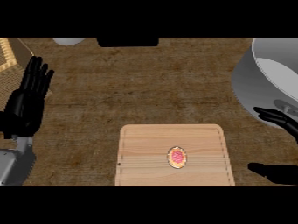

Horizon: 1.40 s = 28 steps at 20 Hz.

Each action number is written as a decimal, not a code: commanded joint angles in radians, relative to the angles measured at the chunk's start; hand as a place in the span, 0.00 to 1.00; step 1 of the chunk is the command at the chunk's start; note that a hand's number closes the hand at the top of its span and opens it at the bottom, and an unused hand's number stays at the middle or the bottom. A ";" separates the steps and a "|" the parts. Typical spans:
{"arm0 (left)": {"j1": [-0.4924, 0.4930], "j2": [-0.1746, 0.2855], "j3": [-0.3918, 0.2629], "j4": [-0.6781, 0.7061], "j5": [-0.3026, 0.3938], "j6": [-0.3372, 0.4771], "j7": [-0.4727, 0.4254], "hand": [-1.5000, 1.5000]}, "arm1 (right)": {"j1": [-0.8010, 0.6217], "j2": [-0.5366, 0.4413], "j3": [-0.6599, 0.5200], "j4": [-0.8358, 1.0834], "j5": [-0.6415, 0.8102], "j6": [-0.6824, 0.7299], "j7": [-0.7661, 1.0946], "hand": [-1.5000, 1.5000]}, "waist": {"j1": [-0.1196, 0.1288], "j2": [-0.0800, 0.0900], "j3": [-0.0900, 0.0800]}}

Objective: Pick the cupcake from the cutting board and place it in the pot

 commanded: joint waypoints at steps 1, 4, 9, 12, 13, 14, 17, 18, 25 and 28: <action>-0.023 0.011 0.044 0.015 0.014 -0.038 -0.009 0.50 | 0.068 -0.062 -0.005 -0.036 0.106 0.010 -0.062 0.00 | 0.005 0.002 -0.001; -0.065 -0.006 0.004 0.003 -0.037 0.021 0.048 0.50 | 0.070 -0.125 0.030 -0.119 0.185 0.038 0.092 0.00 | 0.004 0.002 -0.001; -0.011 0.020 0.032 -0.043 -0.007 -0.024 0.054 0.50 | 0.056 -0.113 0.186 -0.276 0.360 0.069 0.367 0.00 | 0.021 0.000 -0.002; -0.037 -0.037 0.011 -0.019 -0.056 0.014 0.042 0.50 | 0.012 -0.072 0.210 -0.337 0.382 0.132 0.510 0.00 | 0.015 0.003 -0.001; -0.016 -0.039 -0.007 -0.065 -0.054 0.012 0.048 0.50 | -0.040 -0.046 0.277 -0.333 0.410 0.159 0.583 0.00 | 0.025 0.002 -0.002; -0.080 -0.047 0.013 0.018 -0.058 0.011 0.039 0.50 | -0.032 -0.013 0.322 -0.370 0.444 0.160 0.639 0.00 | 0.014 0.004 -0.002; -0.024 -0.038 0.007 -0.080 -0.080 0.021 0.095 0.50 | -0.060 0.037 0.345 -0.331 0.465 0.211 0.697 0.00 | 0.020 0.002 -0.001; -0.069 0.003 0.070 -0.062 -0.032 -0.019 0.115 0.50 | -0.027 0.034 0.361 -0.333 0.501 0.199 0.706 0.00 | 0.016 0.002 -0.001; -0.016 -0.090 0.060 0.009 -0.102 -0.046 0.014 0.50 | -0.076 0.154 0.386 -0.227 0.550 0.269 0.743 0.00 | 0.015 0.003 -0.001; -0.049 -0.086 0.093 -0.006 -0.098 -0.063 0.046 0.50 | -0.078 0.216 0.439 -0.220 0.608 0.277 0.780 0.00 | 0.014 0.003 -0.001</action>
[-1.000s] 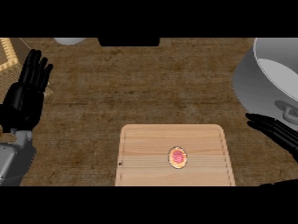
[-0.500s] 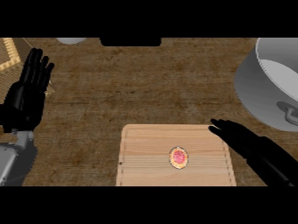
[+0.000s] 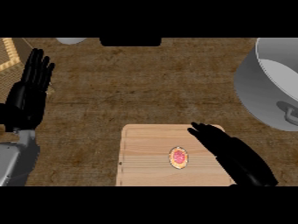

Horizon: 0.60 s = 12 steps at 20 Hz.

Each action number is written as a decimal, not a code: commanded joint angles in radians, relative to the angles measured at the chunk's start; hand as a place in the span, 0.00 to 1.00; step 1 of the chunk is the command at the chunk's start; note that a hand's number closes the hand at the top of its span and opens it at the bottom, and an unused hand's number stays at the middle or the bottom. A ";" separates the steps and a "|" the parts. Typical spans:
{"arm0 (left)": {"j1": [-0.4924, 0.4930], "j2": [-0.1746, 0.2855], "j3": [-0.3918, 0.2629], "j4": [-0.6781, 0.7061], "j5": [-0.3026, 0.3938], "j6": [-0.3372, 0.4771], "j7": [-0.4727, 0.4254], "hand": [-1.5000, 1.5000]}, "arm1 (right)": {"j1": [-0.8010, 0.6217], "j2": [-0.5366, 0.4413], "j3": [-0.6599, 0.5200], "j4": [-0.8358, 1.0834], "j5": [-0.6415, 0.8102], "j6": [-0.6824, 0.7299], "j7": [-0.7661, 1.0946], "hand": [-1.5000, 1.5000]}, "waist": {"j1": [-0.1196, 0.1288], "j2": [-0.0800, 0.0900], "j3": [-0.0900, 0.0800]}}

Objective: Pick the cupcake from the cutting board and place it in the pot

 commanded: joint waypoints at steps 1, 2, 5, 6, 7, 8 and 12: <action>0.006 0.006 0.034 -0.020 -0.018 -0.022 0.036 0.50 | -0.002 0.061 0.030 0.098 0.071 -0.033 -0.069 0.00 | 0.000 0.000 0.000; 0.017 -0.007 0.037 0.004 -0.025 -0.044 -0.010 0.50 | 0.022 0.068 0.047 0.099 0.111 -0.059 -0.074 0.00 | -0.001 0.000 0.000; -0.015 -0.025 0.067 0.048 -0.035 -0.059 -0.018 0.50 | 0.021 0.084 0.028 0.053 0.104 -0.021 -0.087 0.00 | -0.003 0.000 0.000; 0.047 -0.046 0.040 -0.011 -0.042 -0.044 -0.019 0.50 | -0.050 0.109 -0.001 0.152 0.106 -0.049 -0.129 0.00 | 0.002 0.000 0.000; 0.025 -0.036 0.049 -0.035 -0.038 -0.053 0.030 0.50 | 0.020 0.112 0.044 0.089 0.156 -0.076 -0.113 0.00 | -0.001 -0.001 0.000; 0.021 -0.057 0.034 -0.033 -0.069 -0.029 0.018 0.50 | 0.017 0.137 0.071 0.128 0.187 -0.097 -0.118 0.00 | -0.001 0.000 0.000; 0.020 -0.033 0.094 -0.009 -0.042 -0.089 0.014 0.50 | -0.011 0.173 0.032 0.190 0.221 -0.112 -0.106 0.00 | 0.000 0.000 0.000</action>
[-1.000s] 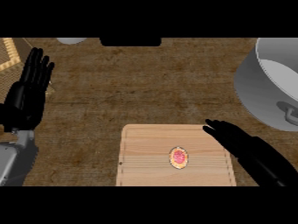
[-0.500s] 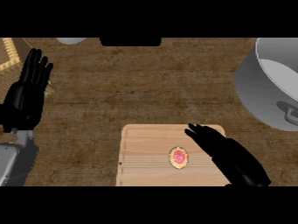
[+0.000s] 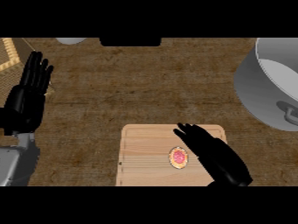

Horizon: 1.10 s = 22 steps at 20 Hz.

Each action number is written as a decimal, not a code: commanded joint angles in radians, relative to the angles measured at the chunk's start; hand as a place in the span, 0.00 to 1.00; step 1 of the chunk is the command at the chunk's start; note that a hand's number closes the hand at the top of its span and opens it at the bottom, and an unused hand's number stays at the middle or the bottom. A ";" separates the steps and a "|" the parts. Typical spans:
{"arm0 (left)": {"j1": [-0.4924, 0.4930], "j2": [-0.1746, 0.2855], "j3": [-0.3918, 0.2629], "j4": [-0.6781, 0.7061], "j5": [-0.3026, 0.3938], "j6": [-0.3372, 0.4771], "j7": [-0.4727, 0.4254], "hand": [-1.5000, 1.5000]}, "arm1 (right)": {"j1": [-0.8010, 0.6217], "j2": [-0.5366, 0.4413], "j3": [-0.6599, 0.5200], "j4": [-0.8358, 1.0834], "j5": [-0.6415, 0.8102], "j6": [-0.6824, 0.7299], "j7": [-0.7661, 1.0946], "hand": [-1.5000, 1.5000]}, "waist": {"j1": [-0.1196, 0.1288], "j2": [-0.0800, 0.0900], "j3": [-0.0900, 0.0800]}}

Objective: Pick the cupcake from the cutting board and place it in the pot

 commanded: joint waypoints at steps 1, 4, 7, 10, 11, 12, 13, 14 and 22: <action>-0.007 -0.011 0.031 0.068 -0.007 -0.042 -0.058 0.50 | -0.001 0.045 0.009 0.067 0.076 -0.039 0.014 0.00 | -0.001 0.001 0.000; -0.045 -0.022 0.007 -0.016 -0.030 0.009 0.060 0.50 | -0.061 0.077 -0.005 0.154 0.110 -0.032 0.036 0.00 | 0.002 0.000 0.000; -0.066 0.013 0.047 -0.034 -0.008 -0.024 0.125 0.50 | -0.036 0.092 -0.015 0.183 0.111 -0.048 0.014 0.00 | 0.000 0.000 0.000; -0.008 -0.023 0.048 -0.003 -0.018 -0.073 0.021 0.50 | -0.054 0.148 0.006 0.224 0.155 -0.060 0.020 0.00 | 0.001 0.000 0.000; -0.022 -0.056 0.025 0.017 -0.053 -0.034 0.021 0.50 | -0.070 0.157 -0.013 0.265 0.165 -0.090 0.001 0.00 | 0.000 0.001 0.000; 0.025 -0.029 0.019 -0.160 -0.042 -0.010 0.151 0.50 | -0.054 0.106 -0.048 0.244 0.124 -0.075 -0.050 0.00 | 0.004 -0.001 0.000; 0.003 -0.070 0.026 -0.004 -0.065 -0.019 0.023 0.50 | -0.053 0.161 0.006 0.279 0.176 -0.104 -0.029 0.00 | 0.000 0.000 0.000; -0.014 -0.026 0.059 -0.023 -0.028 -0.059 0.061 0.50 | -0.049 0.200 0.050 0.304 0.211 -0.142 -0.010 0.00 | 0.001 0.000 0.000; -0.036 -0.081 0.040 0.009 -0.085 -0.027 0.034 0.50 | -0.167 0.218 -0.026 0.508 0.196 -0.158 -0.171 1.00 | 0.003 0.001 0.000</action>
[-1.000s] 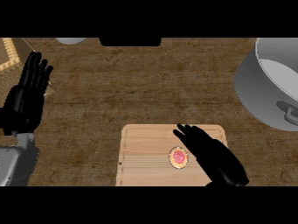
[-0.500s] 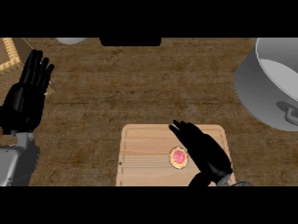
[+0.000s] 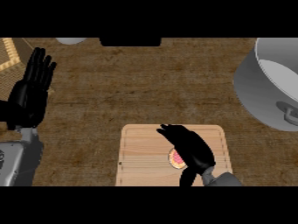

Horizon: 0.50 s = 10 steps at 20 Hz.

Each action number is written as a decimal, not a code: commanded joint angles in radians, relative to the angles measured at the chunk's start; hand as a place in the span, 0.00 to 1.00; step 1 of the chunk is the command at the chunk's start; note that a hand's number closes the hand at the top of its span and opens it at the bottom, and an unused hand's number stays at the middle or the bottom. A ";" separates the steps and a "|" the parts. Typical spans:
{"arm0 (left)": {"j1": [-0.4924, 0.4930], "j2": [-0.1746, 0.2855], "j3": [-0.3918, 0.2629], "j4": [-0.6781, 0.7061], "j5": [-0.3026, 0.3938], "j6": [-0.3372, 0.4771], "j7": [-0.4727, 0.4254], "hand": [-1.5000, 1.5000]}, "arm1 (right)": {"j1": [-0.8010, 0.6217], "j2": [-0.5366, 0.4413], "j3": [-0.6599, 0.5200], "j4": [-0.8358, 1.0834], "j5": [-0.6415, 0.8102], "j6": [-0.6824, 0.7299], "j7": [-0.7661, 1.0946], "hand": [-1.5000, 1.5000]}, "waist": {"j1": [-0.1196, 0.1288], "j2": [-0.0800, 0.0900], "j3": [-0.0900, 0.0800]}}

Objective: Pick the cupcake from the cutting board and place it in the pot

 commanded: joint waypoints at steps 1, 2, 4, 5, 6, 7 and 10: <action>0.012 0.014 0.022 0.005 0.008 -0.019 -0.014 0.50 | -0.037 0.032 0.069 0.111 0.053 -0.047 -0.084 1.00 | 0.007 0.004 0.004; 0.006 0.017 0.015 -0.087 0.021 -0.003 0.085 0.50 | -0.039 0.019 0.050 0.078 0.043 -0.056 -0.109 1.00 | 0.007 0.002 0.004; 0.010 -0.011 0.010 0.028 -0.003 -0.028 -0.060 0.50 | 0.042 0.042 0.125 0.008 0.101 -0.100 -0.077 1.00 | -0.003 0.003 0.004; -0.021 -0.008 0.014 0.020 -0.010 -0.002 -0.003 0.50 | -0.084 0.057 0.054 0.177 0.074 -0.131 -0.125 1.00 | 0.004 0.005 0.004; 0.041 -0.034 -0.013 -0.004 -0.034 0.002 -0.044 0.50 | -0.026 0.042 0.066 0.113 0.084 -0.118 -0.139 1.00 | 0.002 0.003 0.004; 0.032 -0.002 0.002 -0.025 -0.018 -0.026 -0.017 0.50 | -0.003 0.057 0.093 0.120 0.117 -0.150 -0.121 1.00 | 0.002 0.003 0.004; 0.045 0.006 0.024 -0.051 0.009 -0.036 0.014 0.50 | 0.023 0.058 0.192 0.077 0.109 -0.189 -0.024 1.00 | 0.006 0.002 0.004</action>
